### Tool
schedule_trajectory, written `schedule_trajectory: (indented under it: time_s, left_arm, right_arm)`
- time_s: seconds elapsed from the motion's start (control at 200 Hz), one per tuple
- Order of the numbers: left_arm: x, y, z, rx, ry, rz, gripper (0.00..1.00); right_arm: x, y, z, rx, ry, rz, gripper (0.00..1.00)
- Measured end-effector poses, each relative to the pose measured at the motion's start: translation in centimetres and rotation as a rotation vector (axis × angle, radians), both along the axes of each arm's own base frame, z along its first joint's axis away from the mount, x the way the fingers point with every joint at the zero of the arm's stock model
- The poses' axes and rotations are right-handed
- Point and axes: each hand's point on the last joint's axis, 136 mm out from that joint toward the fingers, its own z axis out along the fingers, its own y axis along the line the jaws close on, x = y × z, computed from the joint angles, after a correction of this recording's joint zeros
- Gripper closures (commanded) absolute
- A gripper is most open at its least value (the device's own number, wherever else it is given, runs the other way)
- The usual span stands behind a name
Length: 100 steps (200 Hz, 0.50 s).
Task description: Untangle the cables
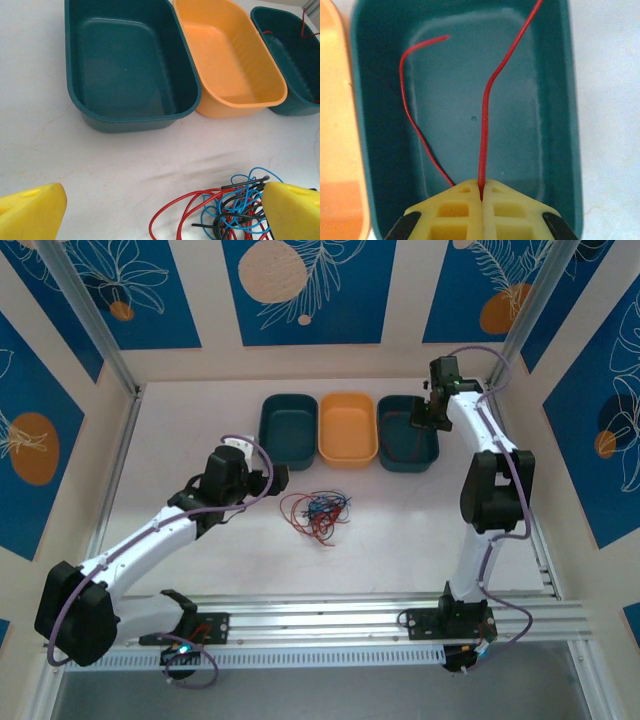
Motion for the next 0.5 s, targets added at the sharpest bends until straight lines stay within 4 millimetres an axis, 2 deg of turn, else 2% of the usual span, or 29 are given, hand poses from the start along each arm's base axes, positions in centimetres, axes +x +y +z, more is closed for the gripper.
schedule_trajectory:
  time_s: [0.135, 0.35, 0.5]
  left_arm:
    - [0.0, 0.0, 0.0, 0.0, 0.0, 0.0, 0.0]
    - [0.0, 0.0, 0.0, 0.0, 0.0, 0.0, 0.0]
    - [0.0, 0.0, 0.0, 0.0, 0.0, 0.0, 0.0]
  right_arm:
    - [-0.1, 0.7, -2.0, 0.014, 0.058, 0.029, 1.0]
    - [-0.1, 2.5, -2.3, 0.041, 0.085, 0.087, 1.0]
    - [-0.4, 3.7, -3.4, 0.074, 0.128, 0.121, 1.0]
